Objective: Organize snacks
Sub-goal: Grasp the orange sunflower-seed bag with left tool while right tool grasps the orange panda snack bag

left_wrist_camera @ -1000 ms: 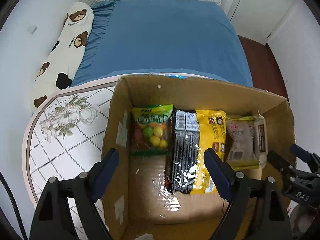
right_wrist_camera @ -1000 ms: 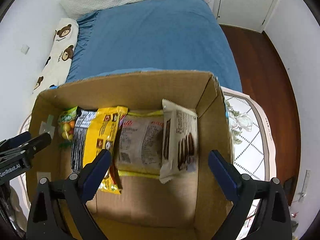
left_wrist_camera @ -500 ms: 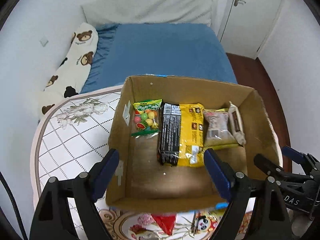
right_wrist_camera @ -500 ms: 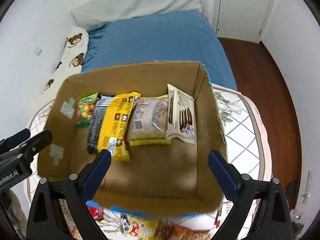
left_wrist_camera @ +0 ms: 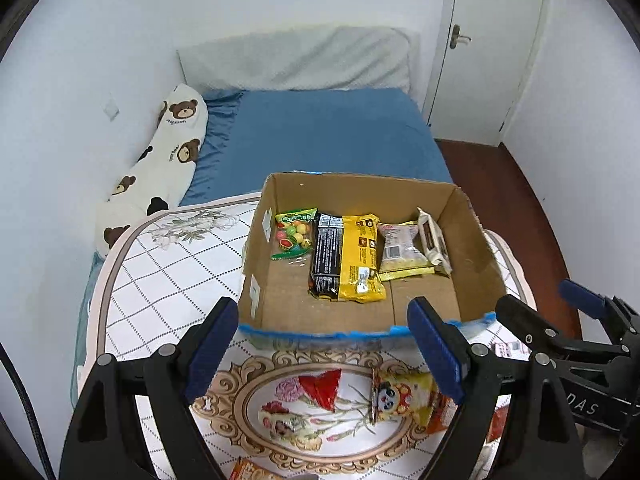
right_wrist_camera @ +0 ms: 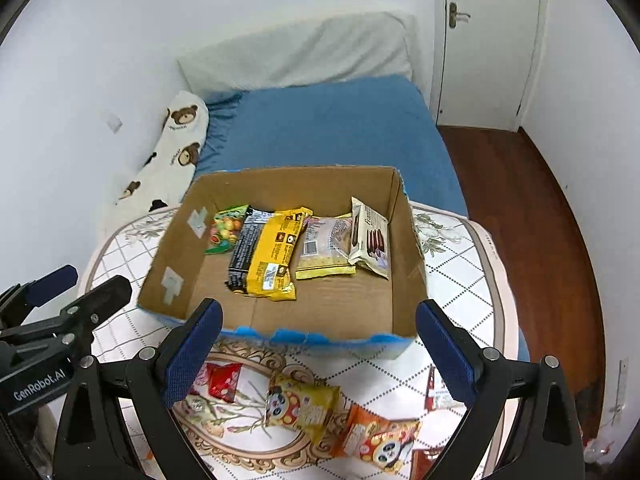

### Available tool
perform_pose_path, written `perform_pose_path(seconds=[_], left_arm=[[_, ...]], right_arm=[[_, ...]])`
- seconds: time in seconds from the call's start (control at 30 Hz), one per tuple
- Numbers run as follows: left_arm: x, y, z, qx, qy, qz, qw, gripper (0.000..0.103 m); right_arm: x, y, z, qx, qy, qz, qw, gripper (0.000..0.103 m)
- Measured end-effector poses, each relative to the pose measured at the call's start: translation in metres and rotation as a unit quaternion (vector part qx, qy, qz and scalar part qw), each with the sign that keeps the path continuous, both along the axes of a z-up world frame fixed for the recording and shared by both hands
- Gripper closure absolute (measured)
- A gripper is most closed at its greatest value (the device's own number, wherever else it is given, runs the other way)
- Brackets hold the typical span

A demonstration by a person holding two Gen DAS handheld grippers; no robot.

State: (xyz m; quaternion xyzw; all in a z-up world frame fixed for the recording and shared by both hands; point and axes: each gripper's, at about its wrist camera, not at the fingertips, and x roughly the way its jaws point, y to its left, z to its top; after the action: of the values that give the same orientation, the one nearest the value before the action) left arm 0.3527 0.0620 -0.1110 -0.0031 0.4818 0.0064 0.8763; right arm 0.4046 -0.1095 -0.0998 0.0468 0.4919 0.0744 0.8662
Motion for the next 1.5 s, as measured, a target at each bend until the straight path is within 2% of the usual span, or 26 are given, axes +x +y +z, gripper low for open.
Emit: perform_pose_path(seconds=[0.13, 0.27, 0.4, 0.47, 0.57, 0.67, 0.7, 0.8, 0.83, 0.87, 0.9, 0.93, 0.97, 1.0, 1.03, 1.1, 1.13, 1.17, 1.2, 1.23, 1.3, 1.37, 1.43, 1.5], left_arm=[[-0.023, 0.004, 0.006, -0.023, 0.0, -0.009, 0.9997, 0.016], [-0.042, 0.013, -0.005, -0.05, 0.028, -0.014, 0.9983, 0.016], [-0.061, 0.031, -0.038, -0.078, 0.085, 0.0, 0.9933, 0.016], [-0.073, 0.048, -0.071, -0.104, 0.14, 0.024, 0.9844, 0.016], [-0.093, 0.067, -0.115, -0.137, 0.209, 0.061, 0.9663, 0.016], [-0.12, 0.09, -0.166, -0.166, 0.285, 0.116, 0.9369, 0.017], [-0.126, 0.093, -0.175, -0.171, 0.296, 0.128, 0.931, 0.017], [-0.146, 0.107, -0.21, -0.193, 0.337, 0.186, 0.9025, 0.017], [-0.152, 0.109, -0.226, -0.208, 0.359, 0.205, 0.8866, 0.017], [-0.155, 0.11, -0.237, -0.219, 0.373, 0.218, 0.8748, 0.017], [-0.157, 0.11, -0.245, -0.226, 0.382, 0.226, 0.8671, 0.017], [-0.159, 0.109, -0.257, -0.237, 0.393, 0.238, 0.8557, 0.017], [-0.16, 0.108, -0.266, -0.244, 0.4, 0.246, 0.8486, 0.017], [-0.161, 0.107, -0.271, -0.245, 0.402, 0.252, 0.8459, 0.017], [-0.159, 0.105, -0.277, -0.238, 0.395, 0.261, 0.8481, 0.017], [-0.152, 0.1, -0.278, -0.206, 0.378, 0.26, 0.8639, 0.02], [-0.145, 0.09, -0.275, -0.172, 0.366, 0.243, 0.8818, 0.023], [-0.139, 0.081, -0.272, -0.146, 0.356, 0.222, 0.8958, 0.025], [-0.134, 0.073, -0.269, -0.127, 0.349, 0.205, 0.9055, 0.027], [-0.126, 0.057, -0.265, -0.093, 0.335, 0.171, 0.9218, 0.03], [-0.115, 0.033, -0.261, -0.05, 0.319, 0.126, 0.9381, 0.03], [-0.106, 0.012, -0.259, -0.022, 0.305, 0.092, 0.9475, 0.03], [-0.1, -0.008, -0.259, 0.006, 0.3, 0.064, 0.9518, 0.03], [-0.098, -0.021, -0.259, 0.026, 0.291, 0.049, 0.9551, 0.029]], right_arm=[[-0.027, -0.002, 0.005, 0.013, 0.004, -0.014, 1.0, 0.004], [-0.058, -0.006, -0.007, 0.023, 0.031, -0.036, 0.999, 0.004], [-0.085, -0.015, -0.04, 0.029, 0.081, -0.065, 0.994, 0.004], [-0.099, -0.022, -0.061, 0.044, 0.109, -0.08, 0.99, 0.004], [-0.115, -0.028, -0.095, 0.07, 0.153, -0.093, 0.981, 0.004], [-0.128, -0.027, -0.123, 0.082, 0.178, -0.093, 0.976, 0.004], [-0.131, -0.026, -0.132, 0.088, 0.186, -0.092, 0.974, 0.004], [-0.135, -0.022, -0.153, 0.092, 0.203, -0.076, 0.972, 0.004], [-0.136, -0.018, -0.157, 0.089, 0.206, -0.068, 0.972, 0.004], [-0.136, -0.016, -0.16, 0.087, 0.208, -0.063, 0.972, 0.004], [-0.137, -0.014, -0.164, 0.086, 0.21, -0.057, 0.972, 0.004], [-0.137, -0.014, -0.166, 0.086, 0.21, -0.053, 0.972, 0.004], [-0.137, -0.014, -0.168, 0.087, 0.211, -0.05, 0.972, 0.004], [-0.137, -0.014, -0.168, 0.087, 0.21, -0.049, 0.973, 0.004], [-0.136, -0.016, -0.168, 0.087, 0.209, -0.048, 0.973, 0.004], [-0.133, -0.022, -0.167, 0.083, 0.21, -0.047, 0.973, 0.004], [-0.132, -0.026, -0.164, 0.08, 0.208, -0.046, 0.974, 0.004], [-0.129, -0.031, -0.16, 0.072, 0.205, -0.042, 0.975, 0.004], [-0.126, -0.035, -0.157, 0.059, 0.201, -0.034, 0.977, 0.004], [-0.122, -0.038, -0.155, 0.044, 0.2, -0.025, 0.978, 0.004], [-0.113, -0.041, -0.153, 0.013, 0.206, 0.005, 0.978, 0.004], [-0.104, -0.037, -0.154, -0.028, 0.211, 0.051, 0.976, 0.004], [-0.096, -0.03, -0.157, -0.073, 0.209, 0.098, 0.97, 0.004], [-0.087, -0.019, -0.167, -0.128, 0.214, 0.154, 0.956, 0.004]])
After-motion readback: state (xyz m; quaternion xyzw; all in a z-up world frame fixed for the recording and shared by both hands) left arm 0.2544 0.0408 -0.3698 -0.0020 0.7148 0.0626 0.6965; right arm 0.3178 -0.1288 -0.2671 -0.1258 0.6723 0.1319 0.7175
